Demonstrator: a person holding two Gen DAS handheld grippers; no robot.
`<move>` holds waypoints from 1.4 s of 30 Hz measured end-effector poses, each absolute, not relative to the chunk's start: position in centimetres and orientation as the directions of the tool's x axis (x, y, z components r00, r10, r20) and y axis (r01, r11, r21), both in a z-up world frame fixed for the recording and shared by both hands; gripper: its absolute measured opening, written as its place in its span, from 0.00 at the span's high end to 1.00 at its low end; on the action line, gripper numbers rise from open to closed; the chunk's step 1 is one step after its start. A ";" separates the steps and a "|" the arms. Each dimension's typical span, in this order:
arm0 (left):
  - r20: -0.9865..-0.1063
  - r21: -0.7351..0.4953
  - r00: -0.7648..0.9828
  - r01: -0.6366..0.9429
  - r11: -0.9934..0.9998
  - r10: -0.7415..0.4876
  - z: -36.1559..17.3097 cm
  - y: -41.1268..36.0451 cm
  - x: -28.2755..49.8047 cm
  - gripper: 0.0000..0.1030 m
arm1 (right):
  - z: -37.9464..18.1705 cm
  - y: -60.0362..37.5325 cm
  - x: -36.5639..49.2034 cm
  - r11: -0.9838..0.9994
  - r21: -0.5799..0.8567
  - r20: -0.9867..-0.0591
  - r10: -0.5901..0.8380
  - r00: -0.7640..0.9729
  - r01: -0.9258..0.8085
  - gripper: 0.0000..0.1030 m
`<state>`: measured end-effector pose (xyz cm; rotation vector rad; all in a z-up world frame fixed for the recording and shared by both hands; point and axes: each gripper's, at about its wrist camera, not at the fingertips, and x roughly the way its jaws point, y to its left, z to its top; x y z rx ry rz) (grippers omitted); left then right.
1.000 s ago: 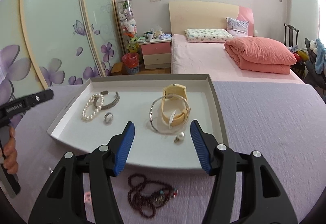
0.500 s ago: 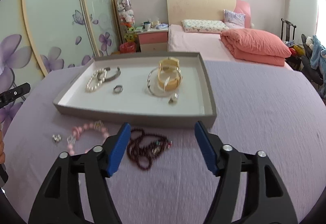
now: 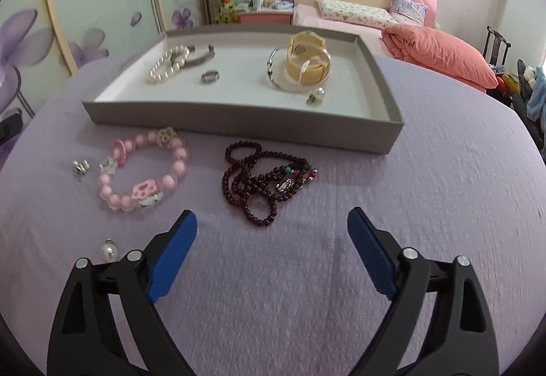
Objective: Organize jewelry
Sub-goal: 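Grasp the dark red bead necklace with the right tool, then grasp the pearl cluster earring with the left tool while the right holds the necklace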
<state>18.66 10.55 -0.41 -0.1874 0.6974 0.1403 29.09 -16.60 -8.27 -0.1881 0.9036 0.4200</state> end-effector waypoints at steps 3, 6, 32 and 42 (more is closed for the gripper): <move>-0.655 -0.125 0.753 -0.188 0.974 0.061 -0.8 10.4 18.6 0.32 | -8.3 -16.4 29.8 0.906 0.024 -0.797 0.272 0.540 -0.422 0.12; -0.661 -0.128 0.748 -0.187 0.974 0.057 -1.2 10.3 18.6 0.32 | -8.4 -16.2 30.8 0.910 0.034 -0.799 0.273 0.535 -0.413 0.11; -0.707 -0.087 0.707 -0.128 0.988 0.030 -3.7 8.5 18.9 0.32 | -6.8 -19.5 30.8 0.911 0.163 -0.756 0.362 0.545 -0.379 0.89; -0.739 -0.036 0.673 -0.093 0.995 0.036 -5.2 5.9 19.9 0.42 | -4.2 -21.4 30.6 0.908 0.216 -0.692 0.403 0.599 -0.360 0.89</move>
